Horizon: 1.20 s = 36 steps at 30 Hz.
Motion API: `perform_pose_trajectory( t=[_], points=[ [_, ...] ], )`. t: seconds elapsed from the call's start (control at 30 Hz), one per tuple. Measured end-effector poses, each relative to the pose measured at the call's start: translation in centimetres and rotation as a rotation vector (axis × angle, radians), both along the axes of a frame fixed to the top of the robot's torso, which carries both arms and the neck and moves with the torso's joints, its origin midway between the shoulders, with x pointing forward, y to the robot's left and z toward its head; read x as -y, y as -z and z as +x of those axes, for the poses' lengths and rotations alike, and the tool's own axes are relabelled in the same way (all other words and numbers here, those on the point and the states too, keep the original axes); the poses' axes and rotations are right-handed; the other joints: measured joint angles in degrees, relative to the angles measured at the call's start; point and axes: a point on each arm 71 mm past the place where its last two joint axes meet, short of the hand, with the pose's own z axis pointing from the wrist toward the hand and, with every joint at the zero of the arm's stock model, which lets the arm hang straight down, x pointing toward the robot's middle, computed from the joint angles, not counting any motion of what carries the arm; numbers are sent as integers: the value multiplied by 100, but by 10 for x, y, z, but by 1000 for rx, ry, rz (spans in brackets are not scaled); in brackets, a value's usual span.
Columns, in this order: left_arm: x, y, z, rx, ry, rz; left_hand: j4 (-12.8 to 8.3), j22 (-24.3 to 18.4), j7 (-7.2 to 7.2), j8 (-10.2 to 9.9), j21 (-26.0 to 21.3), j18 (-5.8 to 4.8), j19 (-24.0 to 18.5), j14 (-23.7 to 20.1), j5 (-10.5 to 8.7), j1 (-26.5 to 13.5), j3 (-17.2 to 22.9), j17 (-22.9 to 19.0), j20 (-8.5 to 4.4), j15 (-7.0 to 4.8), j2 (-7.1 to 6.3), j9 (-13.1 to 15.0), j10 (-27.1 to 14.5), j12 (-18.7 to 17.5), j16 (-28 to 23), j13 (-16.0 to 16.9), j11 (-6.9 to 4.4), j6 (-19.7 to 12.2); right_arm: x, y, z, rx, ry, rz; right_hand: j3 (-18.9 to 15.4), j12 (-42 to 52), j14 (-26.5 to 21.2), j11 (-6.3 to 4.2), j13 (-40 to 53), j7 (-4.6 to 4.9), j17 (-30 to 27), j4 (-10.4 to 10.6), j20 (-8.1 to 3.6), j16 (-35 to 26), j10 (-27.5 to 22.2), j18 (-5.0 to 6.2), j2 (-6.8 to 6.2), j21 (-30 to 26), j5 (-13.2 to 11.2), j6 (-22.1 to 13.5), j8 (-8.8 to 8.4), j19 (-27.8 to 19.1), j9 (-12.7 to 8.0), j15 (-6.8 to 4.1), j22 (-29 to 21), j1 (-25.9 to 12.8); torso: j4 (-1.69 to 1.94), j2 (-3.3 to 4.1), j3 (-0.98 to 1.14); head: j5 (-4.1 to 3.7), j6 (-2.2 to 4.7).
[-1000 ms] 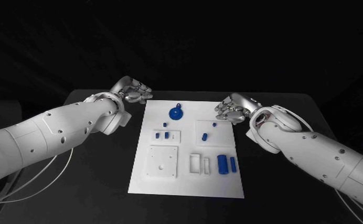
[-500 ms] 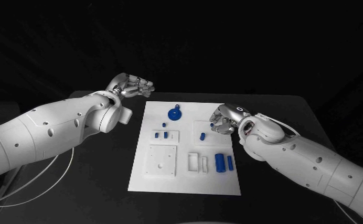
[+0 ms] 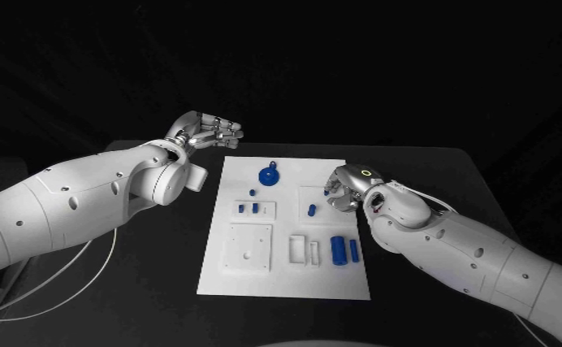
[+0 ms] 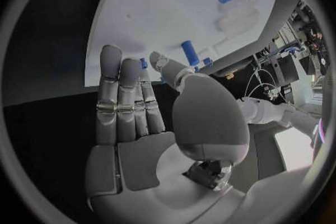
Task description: Assemble the parts on the task board
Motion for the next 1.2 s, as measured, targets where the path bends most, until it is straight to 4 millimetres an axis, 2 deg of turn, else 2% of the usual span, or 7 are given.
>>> perform_pose_trajectory(
  t=[0.23,0.7,0.97,1.0,1.07,1.2],
  points=[
    [0,0,0,-3,1,-8,-1,-178,0,0,0,0,51,-20,0,0,-30,0,10,20,0,0,0,0,0,0,0,0,-3,2,2,19,7,-15,71,0,0,0,0,-13,0,42,0,22,0,-5,0,22,0,13,21,0,4,0,0,0,7,0,4,12,-14],
    [2,0,-2,-8,13,-18,0,-265,0,0,0,0,50,-41,0,23,-31,0,10,0,22,0,-20,0,0,1,21,0,-9,8,3,37,25,-18,259,0,-1,-1,-4,-8,-7,56,0,22,2,-36,0,44,1,8,15,0,-10,0,0,0,7,6,4,36,-32],
    [2,0,-2,-10,17,-20,0,-303,0,0,0,1,50,-53,0,23,-31,0,10,12,22,0,-38,0,0,0,3,1,-10,7,5,36,26,-19,275,0,-1,-25,-4,-8,-7,40,0,22,26,-39,0,66,1,8,15,0,-10,0,0,0,3,5,2,45,-45],
    [2,0,-2,-11,17,-20,0,-320,0,0,0,0,50,-63,0,23,-31,0,10,22,22,0,-38,0,0,0,3,0,-10,7,5,34,25,-21,275,0,-1,-55,-4,-19,-7,40,0,22,55,-40,4,66,1,19,15,0,-9,0,0,4,2,5,2,47,-46],
    [3,0,-2,-12,18,-20,0,-322,0,0,0,0,50,-63,0,23,-31,0,10,22,22,0,-38,0,0,1,3,1,-10,8,5,31,25,-24,293,0,-1,-52,-4,-28,-7,23,0,22,115,-40,62,88,1,75,16,0,-3,0,3,53,1,4,2,47,-48],
    [3,0,-1,-13,20,-21,-14,-374,0,0,0,1,50,-63,0,23,-44,0,10,22,22,0,-58,0,0,1,23,1,-12,8,5,29,23,-25,396,0,20,-105,-4,-59,-6,-48,-1,21,210,-41,288,100,-40,165,15,-1,2,-22,39,108,0,4,2,43,-49]
  ],
)
